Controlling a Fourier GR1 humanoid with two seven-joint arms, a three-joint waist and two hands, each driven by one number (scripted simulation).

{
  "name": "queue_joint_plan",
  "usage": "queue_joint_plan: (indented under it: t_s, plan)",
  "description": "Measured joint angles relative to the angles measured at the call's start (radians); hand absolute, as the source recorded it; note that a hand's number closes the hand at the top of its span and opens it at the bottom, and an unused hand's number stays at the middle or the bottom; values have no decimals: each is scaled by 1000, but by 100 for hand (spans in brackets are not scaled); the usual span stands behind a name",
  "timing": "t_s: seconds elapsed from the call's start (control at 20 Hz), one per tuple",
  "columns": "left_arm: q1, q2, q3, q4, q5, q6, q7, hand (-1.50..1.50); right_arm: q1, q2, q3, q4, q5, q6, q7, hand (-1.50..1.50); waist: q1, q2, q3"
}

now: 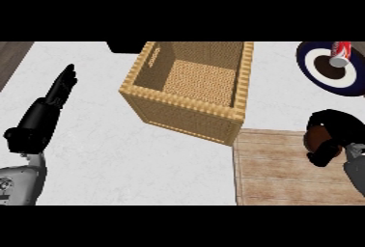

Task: Pick the cupcake from the cutting board and place it in the basket

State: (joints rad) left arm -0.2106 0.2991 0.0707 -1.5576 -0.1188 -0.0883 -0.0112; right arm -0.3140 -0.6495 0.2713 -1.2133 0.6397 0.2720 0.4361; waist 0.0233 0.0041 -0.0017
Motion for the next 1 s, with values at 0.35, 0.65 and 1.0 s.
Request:
queue_joint_plan:
  t_s: [0.35,0.65,1.0]
  plan:
    - [3,-1,10,3,-3,-4,4,0,-118,-16,-51,92,110,-157,-97,150,-12,-2,2]
    - [8,3,19,9,0,-10,11,0,-203,26,-194,-20,3,-297,-158,150,-27,-9,3]
    - [4,2,26,6,2,-10,18,0,-361,64,-310,-196,-183,-243,-143,150,-27,-10,1]
